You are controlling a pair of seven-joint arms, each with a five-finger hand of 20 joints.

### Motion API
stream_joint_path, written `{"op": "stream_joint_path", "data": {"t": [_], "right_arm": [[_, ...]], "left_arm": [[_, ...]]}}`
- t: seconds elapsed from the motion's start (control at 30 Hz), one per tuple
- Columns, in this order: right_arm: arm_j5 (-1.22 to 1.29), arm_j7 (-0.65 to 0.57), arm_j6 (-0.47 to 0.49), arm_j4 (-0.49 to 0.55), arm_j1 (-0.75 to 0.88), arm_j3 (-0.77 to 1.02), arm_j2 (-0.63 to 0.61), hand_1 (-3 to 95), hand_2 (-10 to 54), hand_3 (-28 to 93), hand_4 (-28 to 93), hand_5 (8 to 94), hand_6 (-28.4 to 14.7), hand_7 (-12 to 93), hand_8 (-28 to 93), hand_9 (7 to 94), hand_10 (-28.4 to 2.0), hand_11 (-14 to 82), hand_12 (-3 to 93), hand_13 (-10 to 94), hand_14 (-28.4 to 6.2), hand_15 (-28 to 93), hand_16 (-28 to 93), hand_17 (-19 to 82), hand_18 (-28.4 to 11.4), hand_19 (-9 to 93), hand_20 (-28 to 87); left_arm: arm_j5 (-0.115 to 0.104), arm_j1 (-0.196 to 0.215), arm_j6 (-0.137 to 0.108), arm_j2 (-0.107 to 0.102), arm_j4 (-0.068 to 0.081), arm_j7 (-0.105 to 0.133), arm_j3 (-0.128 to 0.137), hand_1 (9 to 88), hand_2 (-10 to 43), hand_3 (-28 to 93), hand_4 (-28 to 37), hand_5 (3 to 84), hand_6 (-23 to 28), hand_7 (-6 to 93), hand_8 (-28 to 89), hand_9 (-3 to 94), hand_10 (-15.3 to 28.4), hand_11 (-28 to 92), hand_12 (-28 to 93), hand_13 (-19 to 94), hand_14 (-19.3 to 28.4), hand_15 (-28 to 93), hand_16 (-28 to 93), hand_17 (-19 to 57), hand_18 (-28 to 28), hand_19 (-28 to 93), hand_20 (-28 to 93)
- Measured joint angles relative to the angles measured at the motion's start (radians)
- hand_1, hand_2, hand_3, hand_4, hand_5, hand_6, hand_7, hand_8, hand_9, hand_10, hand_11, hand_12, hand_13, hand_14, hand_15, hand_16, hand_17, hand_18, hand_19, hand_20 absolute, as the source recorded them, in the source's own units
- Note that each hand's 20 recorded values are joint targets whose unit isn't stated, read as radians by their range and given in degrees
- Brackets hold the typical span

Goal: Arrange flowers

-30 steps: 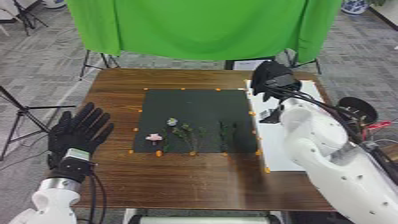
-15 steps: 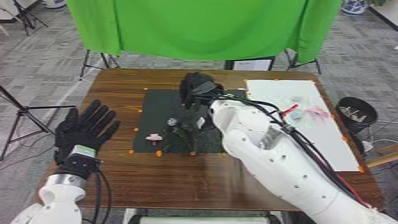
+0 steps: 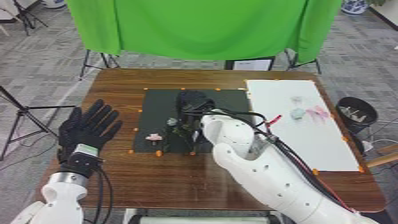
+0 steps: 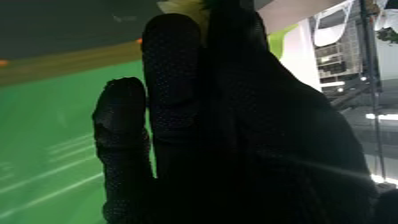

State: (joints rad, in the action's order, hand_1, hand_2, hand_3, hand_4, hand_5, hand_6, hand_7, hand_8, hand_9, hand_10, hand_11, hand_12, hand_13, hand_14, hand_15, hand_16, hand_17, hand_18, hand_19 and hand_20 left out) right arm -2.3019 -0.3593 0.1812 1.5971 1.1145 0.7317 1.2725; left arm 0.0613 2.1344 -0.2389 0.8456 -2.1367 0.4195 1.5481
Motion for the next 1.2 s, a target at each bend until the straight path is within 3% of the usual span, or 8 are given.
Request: {"op": "stream_joint_path", "data": {"t": [0.33, 0.6, 0.87, 1.2], "right_arm": [[0.005, -0.031, 0.029, 0.016, 0.056, 0.033, 0.038, 61.4, -9.5, 66, -28, 71.3, 1.0, 29, 1, 81.8, -7.8, 5.5, 35.5, 74, -4.0, 41, 49, 36, -21.8, 81, 44], [0.009, -0.031, 0.091, 0.043, 0.061, 0.043, 0.045, 58.2, -9.5, 67, -28, 67.2, 1.0, 28, 0, 69.6, -11.1, 14.3, 18.9, 71, -4.5, 42, 47, 35, -21.8, 80, 43], [0.01, -0.031, 0.146, 0.055, 0.062, 0.056, 0.049, 53.9, -9.5, 70, -28, 63.6, 0.6, 27, -14, 62.7, -12.8, 13.2, 16.7, 68, -6.0, 46, 43, 34, -21.9, 79, 43], [0.025, -0.039, 0.147, 0.085, 0.062, 0.073, 0.049, 51.4, -9.5, 72, -28, 62.6, 0.2, 26, -14, 60.2, -13.3, 11.8, 16.6, 67, -7.0, 49, 39, 33, -22.0, 79, 43]], "left_arm": [[0.001, -0.001, 0.0, 0.001, 0.002, -0.016, 0.002, 27.1, 15.8, 72, -28.3, 46.3, 9.8, 14.7, -7, 40.3, 16.1, 23, 15, 29, 16.6, 40, -6, -7.3, 16.6, 39, 13], [0.001, -0.001, 0.0, 0.001, 0.003, -0.018, 0.002, 27.4, 15.8, 72, -28.3, 47.2, 8.5, 15.4, -8, 40.3, 15.8, 23, 15, 29, 16.7, 40, -6, -7.2, 16.5, 39, 13], [0.001, -0.003, 0.0, 0.001, 0.006, -0.016, 0.003, 27.4, 15.6, 72, -28.2, 47.3, 8.2, 15.8, -8, 40.2, 15.6, 24, 15, 28, 16.7, 40, -6, -7.2, 16.5, 39, 13], [0.001, -0.003, 0.001, 0.001, 0.007, -0.01, 0.006, 27.5, 15.2, 72, -28.2, 47.1, 8.6, 15.3, -8, 40.1, 15.6, 24, 15, 28, 16.6, 40, -6, -7.2, 16.5, 39, 13]]}}
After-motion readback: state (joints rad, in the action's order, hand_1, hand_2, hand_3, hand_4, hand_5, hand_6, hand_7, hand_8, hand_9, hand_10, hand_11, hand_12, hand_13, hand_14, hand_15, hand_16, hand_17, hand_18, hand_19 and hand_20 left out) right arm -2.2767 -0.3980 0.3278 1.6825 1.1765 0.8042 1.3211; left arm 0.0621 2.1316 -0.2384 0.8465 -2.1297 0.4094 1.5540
